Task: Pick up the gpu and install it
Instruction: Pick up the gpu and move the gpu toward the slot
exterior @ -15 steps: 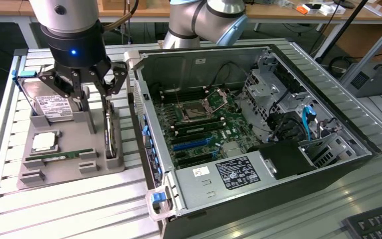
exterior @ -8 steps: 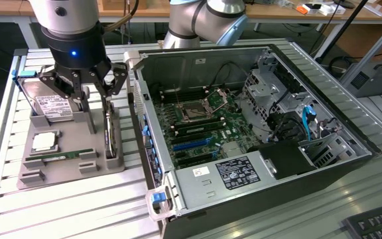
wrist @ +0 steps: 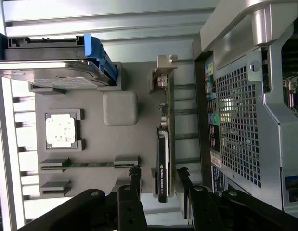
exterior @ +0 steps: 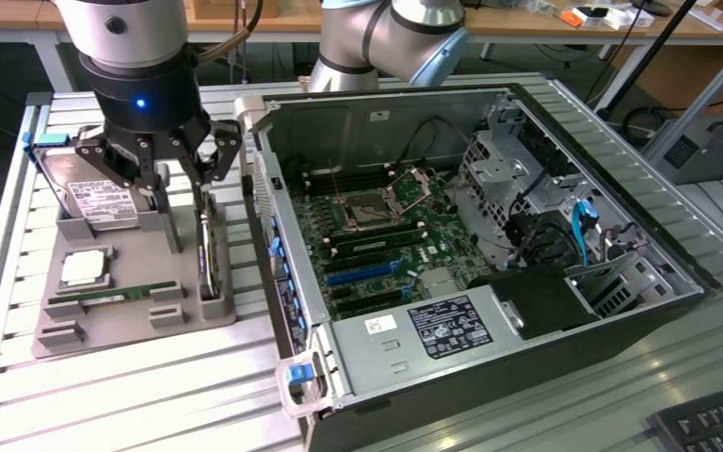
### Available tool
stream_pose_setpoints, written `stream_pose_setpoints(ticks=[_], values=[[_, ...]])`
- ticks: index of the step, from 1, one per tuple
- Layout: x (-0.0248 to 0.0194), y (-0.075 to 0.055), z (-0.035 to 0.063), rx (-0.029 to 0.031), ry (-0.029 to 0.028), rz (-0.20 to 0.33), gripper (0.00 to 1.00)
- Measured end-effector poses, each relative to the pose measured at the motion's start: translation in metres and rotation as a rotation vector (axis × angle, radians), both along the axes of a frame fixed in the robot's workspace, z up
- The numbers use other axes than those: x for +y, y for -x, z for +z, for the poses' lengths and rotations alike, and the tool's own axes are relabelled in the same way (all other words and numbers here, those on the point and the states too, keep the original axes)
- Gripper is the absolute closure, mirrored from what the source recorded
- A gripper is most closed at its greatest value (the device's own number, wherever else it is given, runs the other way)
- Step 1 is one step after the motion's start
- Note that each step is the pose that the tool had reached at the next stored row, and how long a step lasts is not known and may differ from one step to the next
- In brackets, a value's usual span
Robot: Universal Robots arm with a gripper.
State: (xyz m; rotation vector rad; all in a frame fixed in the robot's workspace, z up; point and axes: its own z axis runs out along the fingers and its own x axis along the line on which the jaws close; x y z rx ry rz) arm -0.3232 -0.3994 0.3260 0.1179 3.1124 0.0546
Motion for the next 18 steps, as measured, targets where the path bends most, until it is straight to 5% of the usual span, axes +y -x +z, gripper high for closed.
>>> stream_pose_setpoints(ticks=[18], values=[[0.0000, 0.0000, -0.0051, 0.0000, 0.0012, 0.000, 0.58]])
